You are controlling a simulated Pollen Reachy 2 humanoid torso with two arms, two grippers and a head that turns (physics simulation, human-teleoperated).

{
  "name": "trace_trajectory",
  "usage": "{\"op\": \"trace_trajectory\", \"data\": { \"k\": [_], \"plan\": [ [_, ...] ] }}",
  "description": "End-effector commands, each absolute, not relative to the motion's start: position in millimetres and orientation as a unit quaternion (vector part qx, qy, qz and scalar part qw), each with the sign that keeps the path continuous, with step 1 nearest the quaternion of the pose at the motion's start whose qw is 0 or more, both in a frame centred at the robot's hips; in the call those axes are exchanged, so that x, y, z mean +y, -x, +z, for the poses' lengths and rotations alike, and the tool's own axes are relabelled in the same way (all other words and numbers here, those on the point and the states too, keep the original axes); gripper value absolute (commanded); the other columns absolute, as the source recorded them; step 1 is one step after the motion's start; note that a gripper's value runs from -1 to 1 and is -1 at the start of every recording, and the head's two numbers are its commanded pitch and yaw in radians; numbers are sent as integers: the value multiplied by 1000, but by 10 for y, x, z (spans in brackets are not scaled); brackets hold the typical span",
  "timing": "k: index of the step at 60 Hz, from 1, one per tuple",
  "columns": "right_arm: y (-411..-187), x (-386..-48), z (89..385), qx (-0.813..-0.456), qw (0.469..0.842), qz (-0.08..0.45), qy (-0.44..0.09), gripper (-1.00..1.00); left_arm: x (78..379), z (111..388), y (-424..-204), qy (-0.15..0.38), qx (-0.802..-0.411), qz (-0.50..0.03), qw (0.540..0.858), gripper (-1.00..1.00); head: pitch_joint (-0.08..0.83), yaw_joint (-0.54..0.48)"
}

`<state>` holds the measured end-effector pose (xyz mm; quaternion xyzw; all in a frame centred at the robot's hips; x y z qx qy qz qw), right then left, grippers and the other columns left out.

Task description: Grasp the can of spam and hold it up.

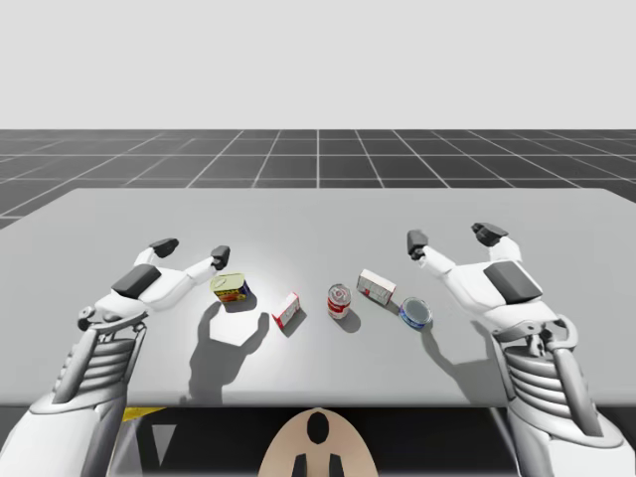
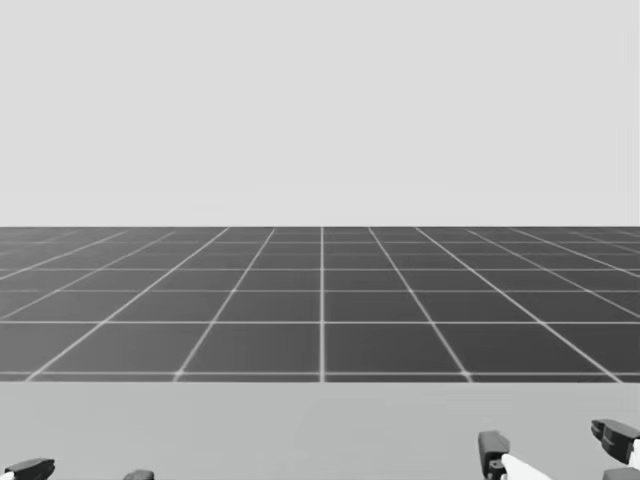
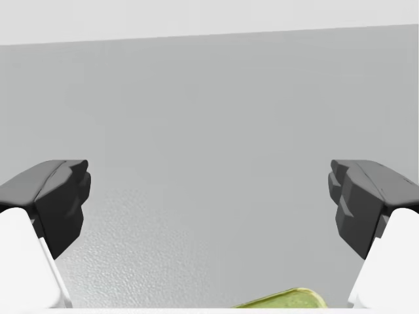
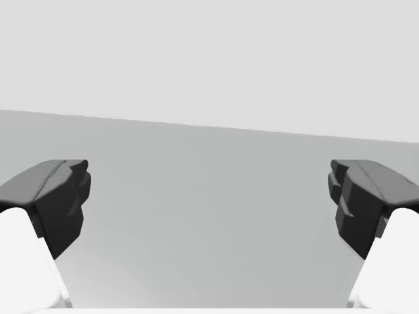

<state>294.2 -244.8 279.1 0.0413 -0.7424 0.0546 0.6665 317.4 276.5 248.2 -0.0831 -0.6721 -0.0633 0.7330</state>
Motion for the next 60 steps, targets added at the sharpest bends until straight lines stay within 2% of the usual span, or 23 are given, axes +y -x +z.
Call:
{"op": "trace_trajectory", "data": {
  "k": [1,7,13,29,31,43,60],
  "plan": [
    [-2930,-2438,2780,-755,655,25,-23,-1000,2766,2486,-3168,81,-673,-64,732,-1000,8,5],
    [-2944,-2452,2811,-746,663,44,-35,-1000,2768,2493,-3163,81,-675,-64,730,-1000,24,5],
    [-2954,-2460,2801,-738,673,41,-33,-1000,2773,2500,-3159,80,-679,-64,727,-1000,59,10],
    [-2970,-2455,2775,-731,680,40,-20,-1000,2780,2513,-3151,77,-685,-67,721,-1000,274,74],
    [-2972,-2455,2775,-731,680,41,-19,-1000,2780,2511,-3152,76,-685,-68,721,-1000,323,93],
    [-2979,-2458,2770,-730,682,42,-16,-1000,2777,2511,-3152,73,-686,-72,721,-1000,485,171],
    [-2977,-2436,2769,-728,684,45,-16,-1000,2757,2517,-3148,72,-685,-74,721,-1000,629,308]
  ]
}}
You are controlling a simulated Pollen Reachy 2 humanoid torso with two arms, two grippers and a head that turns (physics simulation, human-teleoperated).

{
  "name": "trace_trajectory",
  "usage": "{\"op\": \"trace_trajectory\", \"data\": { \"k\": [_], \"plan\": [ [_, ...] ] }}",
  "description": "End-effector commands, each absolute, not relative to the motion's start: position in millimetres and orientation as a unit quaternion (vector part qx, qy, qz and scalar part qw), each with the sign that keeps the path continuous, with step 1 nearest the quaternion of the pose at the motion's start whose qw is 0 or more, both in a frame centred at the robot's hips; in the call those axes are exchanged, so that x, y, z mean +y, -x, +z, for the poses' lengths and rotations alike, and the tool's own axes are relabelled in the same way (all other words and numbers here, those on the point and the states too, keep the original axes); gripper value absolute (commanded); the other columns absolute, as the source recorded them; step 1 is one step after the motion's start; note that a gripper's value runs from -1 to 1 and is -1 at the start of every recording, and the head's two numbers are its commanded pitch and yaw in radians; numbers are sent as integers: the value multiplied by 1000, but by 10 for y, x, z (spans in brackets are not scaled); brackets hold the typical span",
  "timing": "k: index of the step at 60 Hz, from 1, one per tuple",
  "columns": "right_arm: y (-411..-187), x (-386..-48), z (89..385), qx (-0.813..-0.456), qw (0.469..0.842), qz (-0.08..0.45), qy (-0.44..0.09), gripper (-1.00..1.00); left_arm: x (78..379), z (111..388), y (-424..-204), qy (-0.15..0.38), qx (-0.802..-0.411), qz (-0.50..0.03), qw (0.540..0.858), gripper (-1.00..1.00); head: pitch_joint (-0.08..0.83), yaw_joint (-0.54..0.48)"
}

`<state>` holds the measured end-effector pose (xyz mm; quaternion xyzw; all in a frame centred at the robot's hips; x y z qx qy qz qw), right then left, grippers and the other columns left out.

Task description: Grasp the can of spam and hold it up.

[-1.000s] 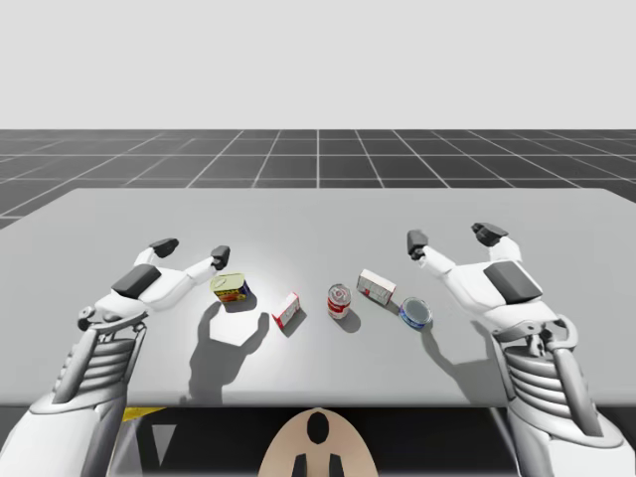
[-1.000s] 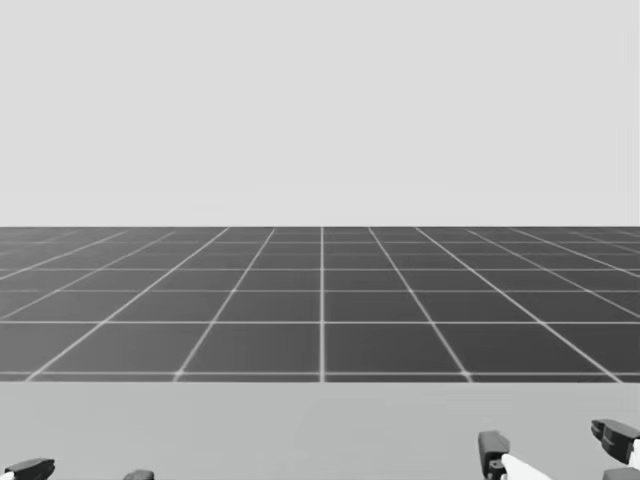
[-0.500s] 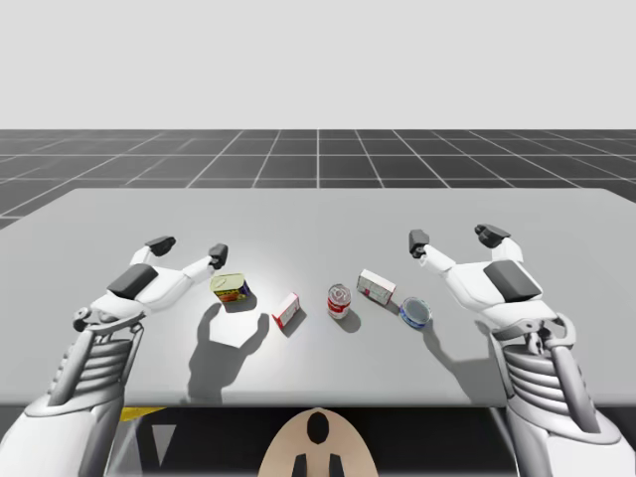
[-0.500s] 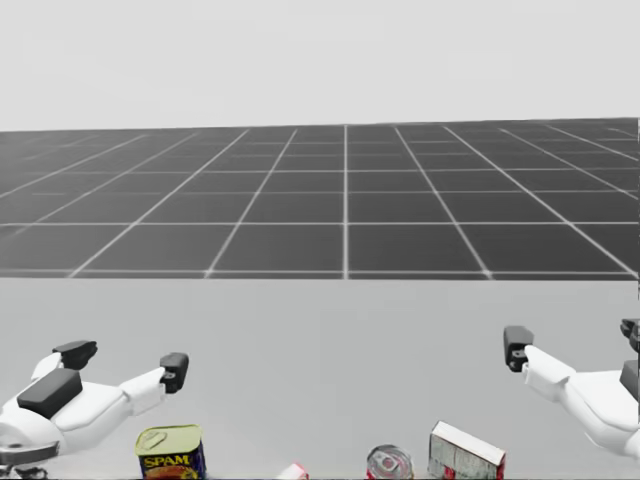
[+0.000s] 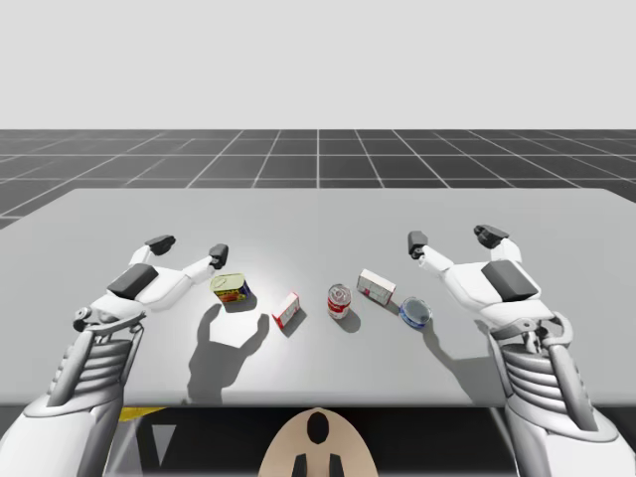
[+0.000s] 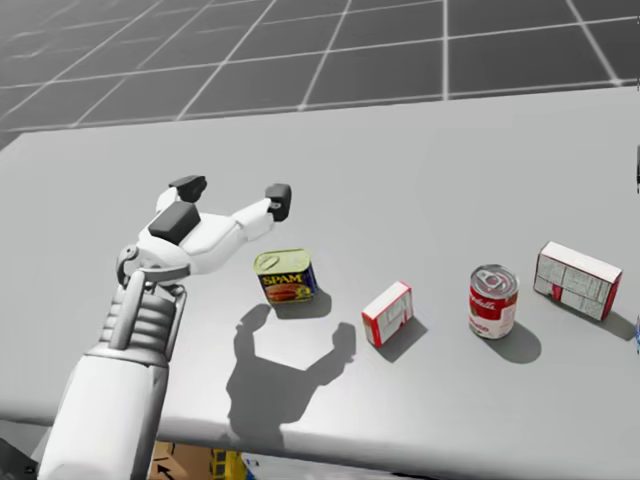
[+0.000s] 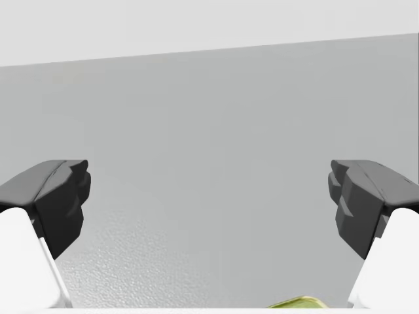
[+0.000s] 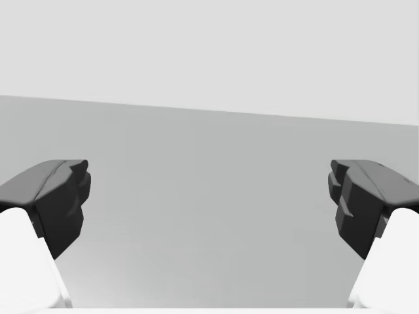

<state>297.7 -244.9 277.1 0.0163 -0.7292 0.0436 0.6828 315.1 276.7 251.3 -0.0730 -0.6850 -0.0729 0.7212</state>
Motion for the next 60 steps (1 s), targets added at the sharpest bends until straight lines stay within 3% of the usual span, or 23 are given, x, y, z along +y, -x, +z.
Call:
{"op": "trace_trajectory", "data": {
  "k": [1,15,26,33,35,42,60],
  "plan": [
    [-2978,-2435,2767,-728,684,45,-16,-1000,2755,2517,-3147,72,-685,-74,721,-1000,641,315],
    [-2986,-2424,2748,-726,686,47,-17,-1000,2704,2555,-3085,77,-685,-83,720,-1000,666,372],
    [-2988,-2416,2737,-725,686,47,-17,-1000,2688,2727,-2870,81,-687,-108,714,-1000,664,353],
    [-3002,-2407,2723,-725,687,47,-16,-1000,2789,2825,-2753,123,-650,-139,737,-1000,664,363],
    [-3002,-2405,2720,-725,687,47,-17,-1000,2844,2831,-2740,129,-636,-171,741,-1000,664,369],
    [-3002,-2409,2721,-725,687,46,-17,-1000,3005,2749,-2782,127,-611,-219,750,-1000,662,376],
    [-3014,-2417,2723,-729,683,44,-14,-1000,3525,2356,-3072,227,-556,-285,747,-1000,639,390]
  ]
}}
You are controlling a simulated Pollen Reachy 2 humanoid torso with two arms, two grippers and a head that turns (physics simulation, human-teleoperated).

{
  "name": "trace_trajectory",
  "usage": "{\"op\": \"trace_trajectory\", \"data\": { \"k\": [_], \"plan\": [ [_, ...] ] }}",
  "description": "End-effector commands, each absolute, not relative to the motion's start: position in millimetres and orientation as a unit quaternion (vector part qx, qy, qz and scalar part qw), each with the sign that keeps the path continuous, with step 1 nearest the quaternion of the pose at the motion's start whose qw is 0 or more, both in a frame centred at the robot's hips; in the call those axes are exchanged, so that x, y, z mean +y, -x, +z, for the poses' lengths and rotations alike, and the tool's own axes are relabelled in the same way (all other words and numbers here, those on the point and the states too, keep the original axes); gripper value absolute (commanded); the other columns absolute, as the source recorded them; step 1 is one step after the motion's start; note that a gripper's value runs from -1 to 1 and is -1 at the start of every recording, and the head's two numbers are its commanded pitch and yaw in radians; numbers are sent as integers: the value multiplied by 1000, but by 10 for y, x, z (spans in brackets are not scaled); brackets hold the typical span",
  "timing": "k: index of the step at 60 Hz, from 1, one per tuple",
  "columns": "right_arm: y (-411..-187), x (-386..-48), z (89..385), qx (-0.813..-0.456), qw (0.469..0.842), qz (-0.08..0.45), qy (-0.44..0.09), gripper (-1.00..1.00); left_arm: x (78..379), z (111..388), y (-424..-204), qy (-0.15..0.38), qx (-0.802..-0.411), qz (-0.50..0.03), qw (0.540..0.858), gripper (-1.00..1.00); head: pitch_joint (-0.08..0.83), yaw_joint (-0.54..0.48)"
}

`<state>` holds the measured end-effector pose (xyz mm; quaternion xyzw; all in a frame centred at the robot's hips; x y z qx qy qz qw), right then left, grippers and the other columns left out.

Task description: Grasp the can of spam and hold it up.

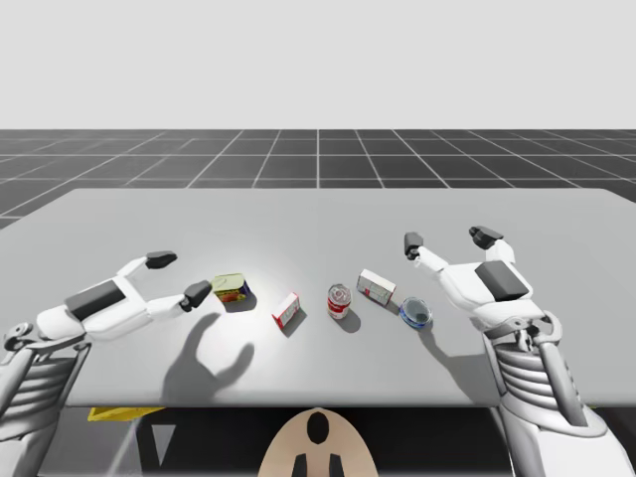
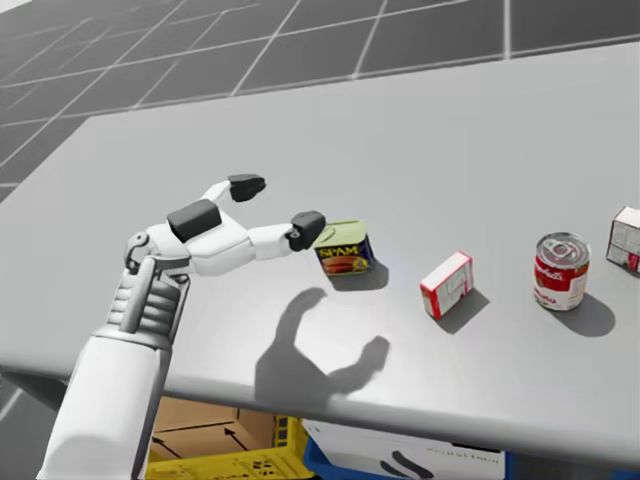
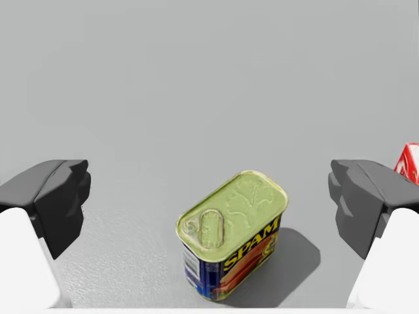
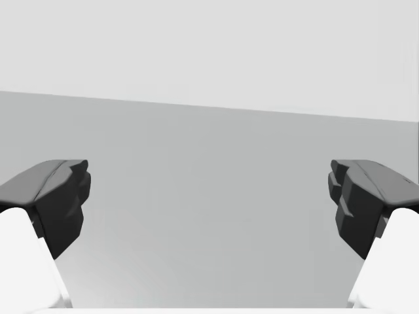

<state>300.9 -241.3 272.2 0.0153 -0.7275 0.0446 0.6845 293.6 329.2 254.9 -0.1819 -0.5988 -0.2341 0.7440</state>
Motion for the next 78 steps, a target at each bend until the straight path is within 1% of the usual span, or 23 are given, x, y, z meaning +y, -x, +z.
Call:
{"op": "trace_trajectory", "data": {
  "k": [1,5,7,14,31,49,69,70,72,73,74,78],
  "plan": [
    [-3014,-2418,2723,-729,683,44,-14,-1000,3533,2337,-3086,226,-554,-288,748,-1000,639,390],
    [-3016,-2421,2725,-729,683,43,-14,-1000,3561,2224,-3157,238,-538,-306,748,-1000,639,392],
    [-3016,-2425,2727,-729,683,43,-14,-1000,3562,2150,-3193,238,-528,-322,748,-1000,638,394],
    [-3013,-2436,2737,-730,682,41,-15,-1000,3534,2005,-3261,244,-505,-351,750,-1000,645,392],
    [-3011,-2449,2753,-730,682,40,-19,-1000,3415,1784,-3399,246,-474,-375,757,-1000,655,385],
    [-3009,-2458,2756,-730,682,38,-20,-1000,3179,1679,-3550,252,-460,-395,754,-1000,656,376],
    [-3006,-2474,2766,-731,681,38,-20,-1000,3002,1685,-3601,260,-454,-416,744,-1000,654,373],
    [-3007,-2475,2767,-731,681,38,-20,-1000,3000,1685,-3596,255,-459,-415,743,-785,653,373],
    [-3006,-2476,2768,-731,681,38,-20,-1000,3007,1682,-3592,258,-459,-414,743,704,652,372],
    [-3006,-2478,2769,-731,681,38,-20,-1000,3011,1682,-3583,258,-458,-417,741,962,651,373],
    [-3005,-2478,2770,-731,681,38,-20,-1000,3014,1679,-3574,256,-459,-420,740,1000,650,373],
    [-3005,-2480,2775,-732,680,38,-20,-1000,3031,1672,-3535,255,-459,-427,737,1000,645,373]
  ]
}}
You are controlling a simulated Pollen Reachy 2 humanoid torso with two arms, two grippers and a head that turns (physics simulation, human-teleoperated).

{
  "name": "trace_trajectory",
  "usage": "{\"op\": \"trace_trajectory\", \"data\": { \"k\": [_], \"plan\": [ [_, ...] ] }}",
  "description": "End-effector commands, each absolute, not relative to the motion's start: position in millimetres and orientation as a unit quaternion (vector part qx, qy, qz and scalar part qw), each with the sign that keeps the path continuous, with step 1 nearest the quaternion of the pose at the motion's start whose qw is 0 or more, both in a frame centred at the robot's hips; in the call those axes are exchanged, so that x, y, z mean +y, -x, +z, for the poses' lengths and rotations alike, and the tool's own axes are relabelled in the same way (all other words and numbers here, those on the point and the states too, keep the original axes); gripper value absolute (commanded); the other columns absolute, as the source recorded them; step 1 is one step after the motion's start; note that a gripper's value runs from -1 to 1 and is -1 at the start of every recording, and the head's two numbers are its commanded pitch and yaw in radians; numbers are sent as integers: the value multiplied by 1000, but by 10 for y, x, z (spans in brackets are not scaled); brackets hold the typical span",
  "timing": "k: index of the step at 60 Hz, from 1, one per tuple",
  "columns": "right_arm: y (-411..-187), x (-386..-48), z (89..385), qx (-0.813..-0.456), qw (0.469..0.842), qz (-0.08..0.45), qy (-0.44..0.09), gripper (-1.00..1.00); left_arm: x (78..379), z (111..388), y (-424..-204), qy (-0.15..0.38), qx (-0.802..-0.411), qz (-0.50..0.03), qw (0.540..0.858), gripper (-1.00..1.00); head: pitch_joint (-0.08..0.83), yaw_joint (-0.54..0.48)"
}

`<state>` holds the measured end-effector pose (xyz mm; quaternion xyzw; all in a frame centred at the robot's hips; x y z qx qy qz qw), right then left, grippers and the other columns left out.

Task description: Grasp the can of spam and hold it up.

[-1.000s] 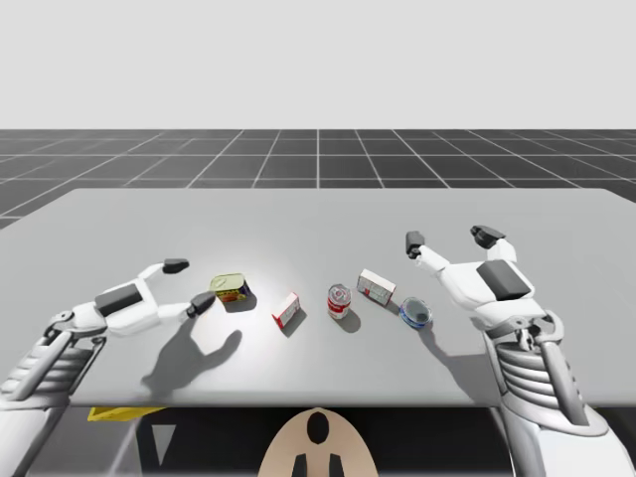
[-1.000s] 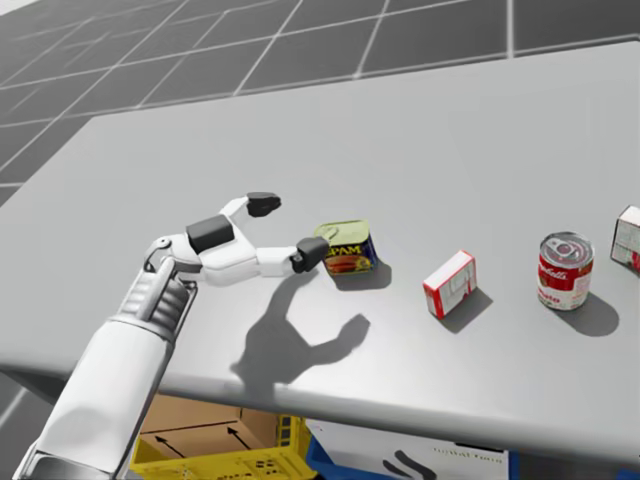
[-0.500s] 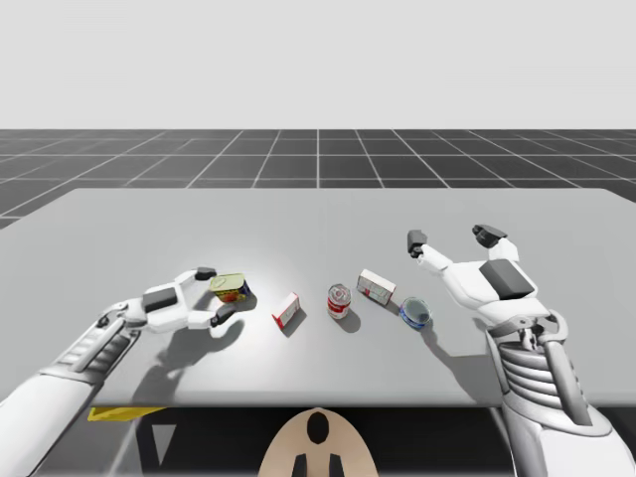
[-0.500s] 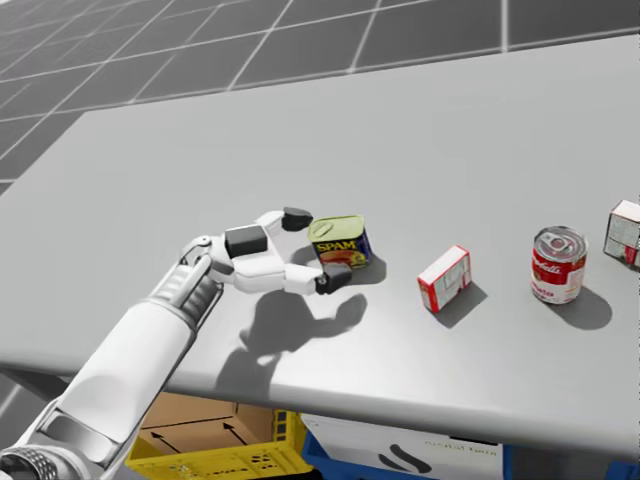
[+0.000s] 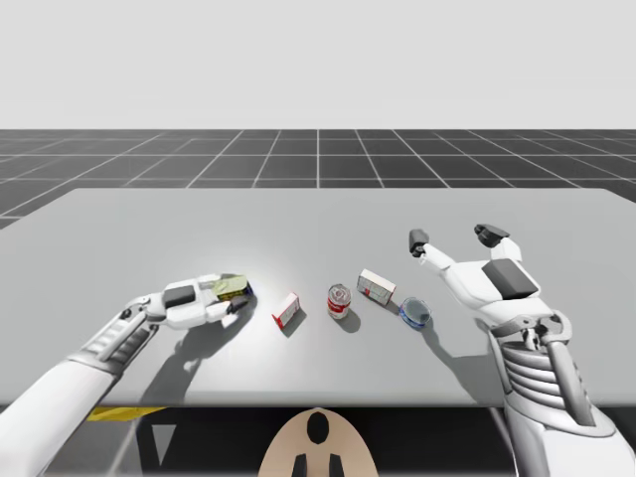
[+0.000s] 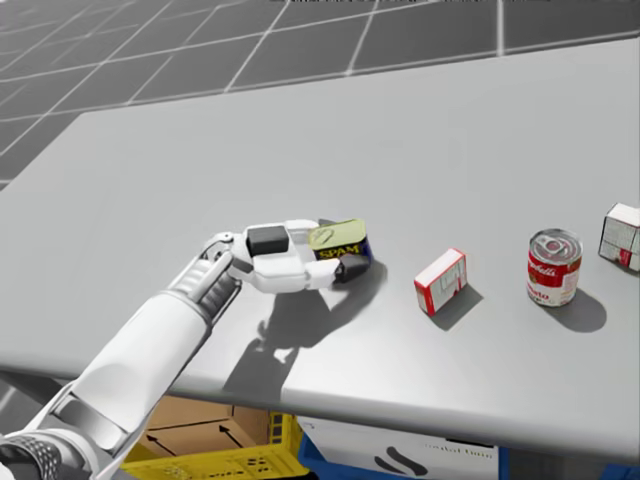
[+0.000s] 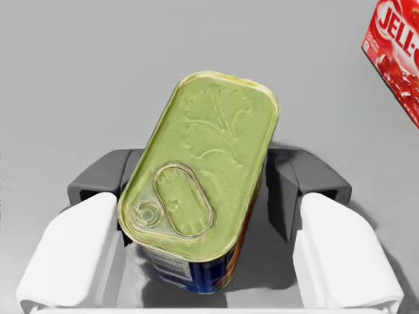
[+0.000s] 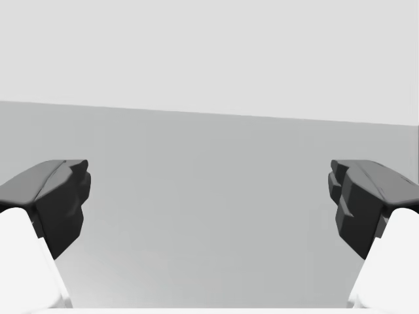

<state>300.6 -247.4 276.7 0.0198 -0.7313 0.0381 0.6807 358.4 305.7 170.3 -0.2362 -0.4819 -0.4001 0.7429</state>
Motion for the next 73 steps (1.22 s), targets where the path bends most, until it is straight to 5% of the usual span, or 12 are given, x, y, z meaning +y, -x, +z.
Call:
{"op": "trace_trajectory", "data": {
  "k": [1,10,27,35,57,73],
  "plan": [
    [-3005,-2480,2776,-732,680,38,-20,-1000,3034,1671,-3530,255,-459,-428,736,1000,643,373],
    [-3007,-2482,2777,-732,680,37,-20,-1000,3060,1666,-3484,253,-458,-439,730,1000,594,379],
    [-3002,-2485,2772,-732,681,35,-20,-1000,3058,1656,-3474,253,-457,-444,728,1000,322,391],
    [-3003,-2498,2781,-732,680,33,-20,-1000,3056,1751,-3478,250,-466,-445,723,1000,290,403],
    [-2996,-2524,2802,-725,688,24,-26,-1000,3227,2808,-3551,215,-570,-412,678,1000,278,409],
    [-2994,-2548,2809,-721,691,32,-37,-1000,3168,3867,-3496,173,-685,-355,613,1000,271,412]
  ]
}}
